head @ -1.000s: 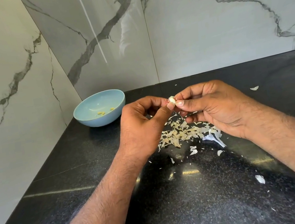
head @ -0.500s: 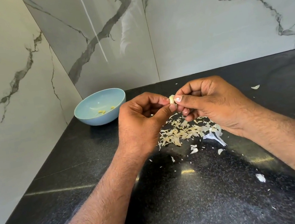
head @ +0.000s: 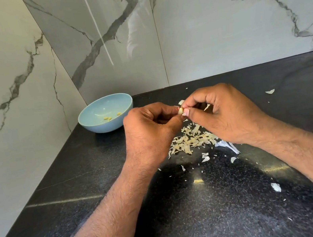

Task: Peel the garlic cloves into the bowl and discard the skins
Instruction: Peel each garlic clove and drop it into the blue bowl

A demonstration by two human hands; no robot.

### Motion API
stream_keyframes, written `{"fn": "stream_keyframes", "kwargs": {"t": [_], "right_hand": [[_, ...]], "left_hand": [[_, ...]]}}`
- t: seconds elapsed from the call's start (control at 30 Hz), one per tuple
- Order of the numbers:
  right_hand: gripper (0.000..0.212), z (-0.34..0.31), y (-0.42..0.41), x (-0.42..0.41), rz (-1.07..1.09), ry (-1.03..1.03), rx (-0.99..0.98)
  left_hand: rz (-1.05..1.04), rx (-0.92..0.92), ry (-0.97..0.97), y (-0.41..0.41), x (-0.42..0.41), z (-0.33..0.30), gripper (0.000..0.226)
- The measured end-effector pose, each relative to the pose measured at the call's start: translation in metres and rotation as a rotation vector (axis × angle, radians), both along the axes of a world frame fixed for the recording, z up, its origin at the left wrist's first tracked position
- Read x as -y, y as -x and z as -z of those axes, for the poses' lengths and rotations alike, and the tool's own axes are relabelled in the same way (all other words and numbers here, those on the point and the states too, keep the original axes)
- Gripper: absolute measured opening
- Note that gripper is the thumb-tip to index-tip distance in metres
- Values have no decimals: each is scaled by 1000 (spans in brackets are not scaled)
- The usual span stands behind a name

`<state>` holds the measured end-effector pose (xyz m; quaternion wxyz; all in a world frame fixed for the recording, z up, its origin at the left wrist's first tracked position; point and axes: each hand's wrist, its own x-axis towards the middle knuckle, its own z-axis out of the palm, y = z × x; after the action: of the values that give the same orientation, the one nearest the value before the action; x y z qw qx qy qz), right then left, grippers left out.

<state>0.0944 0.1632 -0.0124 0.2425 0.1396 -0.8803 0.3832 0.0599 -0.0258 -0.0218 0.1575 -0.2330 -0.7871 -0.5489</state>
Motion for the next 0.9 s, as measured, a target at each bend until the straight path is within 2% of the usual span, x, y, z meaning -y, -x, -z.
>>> {"fn": "stream_keyframes", "kwargs": {"t": [0.2, 0.4, 0.63, 0.9], "right_hand": [[10, -1, 0, 2, -10, -157, -79], [12, -3, 0, 0, -30, -277, -189], [14, -4, 2, -5, -47, -240, -193], [9, 0, 3, -3, -20, -82, -142]], "left_hand": [[-73, -16, 49, -3, -2, -2, 8], [-29, 16, 43, -4, -3, -2, 4], [102, 144, -32, -5, -2, -2, 1], [167, 165, -63, 0, -3, 5, 8]]}}
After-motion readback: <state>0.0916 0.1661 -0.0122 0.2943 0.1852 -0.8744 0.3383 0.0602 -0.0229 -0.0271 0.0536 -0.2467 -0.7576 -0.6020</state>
